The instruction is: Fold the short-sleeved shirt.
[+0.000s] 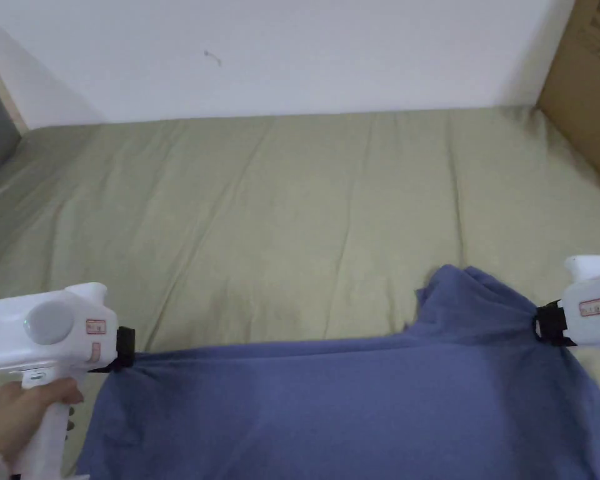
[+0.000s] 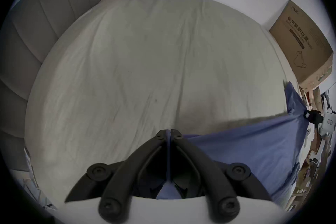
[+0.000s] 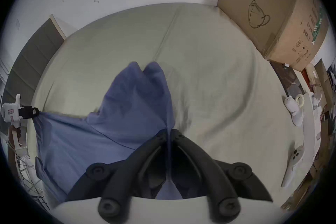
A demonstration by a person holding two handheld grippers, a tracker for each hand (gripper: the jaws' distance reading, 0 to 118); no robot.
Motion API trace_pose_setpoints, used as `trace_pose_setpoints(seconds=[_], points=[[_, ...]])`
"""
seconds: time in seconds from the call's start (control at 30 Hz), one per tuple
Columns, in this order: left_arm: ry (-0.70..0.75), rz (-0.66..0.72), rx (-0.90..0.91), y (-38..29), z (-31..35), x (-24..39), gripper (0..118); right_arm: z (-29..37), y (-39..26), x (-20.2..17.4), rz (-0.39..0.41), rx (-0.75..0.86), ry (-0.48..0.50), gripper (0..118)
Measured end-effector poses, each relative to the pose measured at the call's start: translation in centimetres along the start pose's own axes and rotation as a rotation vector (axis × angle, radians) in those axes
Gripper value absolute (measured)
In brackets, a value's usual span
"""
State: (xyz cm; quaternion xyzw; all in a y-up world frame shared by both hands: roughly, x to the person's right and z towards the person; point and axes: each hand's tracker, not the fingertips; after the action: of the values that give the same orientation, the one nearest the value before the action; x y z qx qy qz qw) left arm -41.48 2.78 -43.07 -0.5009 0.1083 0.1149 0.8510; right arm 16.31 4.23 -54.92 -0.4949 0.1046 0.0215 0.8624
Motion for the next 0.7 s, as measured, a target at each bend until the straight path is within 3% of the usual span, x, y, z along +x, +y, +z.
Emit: trace_pose_setpoints(seconds=[0.33,0.57,0.7], points=[[-0.014,-0.105,0.175,-3.5,12.0,0.1,2,9.5,-4.5,0.4,-0.02,0.084,0.028,4],[-0.015,-0.154,0.183,-12.2,17.1,-1.2,2,16.3,-13.9,1.3,-0.028,0.097,0.052,4],[-0.021,-0.164,0.107,-18.4,17.4,-2.4,2,17.4,-21.0,1.6,-0.051,0.018,0.063,4]])
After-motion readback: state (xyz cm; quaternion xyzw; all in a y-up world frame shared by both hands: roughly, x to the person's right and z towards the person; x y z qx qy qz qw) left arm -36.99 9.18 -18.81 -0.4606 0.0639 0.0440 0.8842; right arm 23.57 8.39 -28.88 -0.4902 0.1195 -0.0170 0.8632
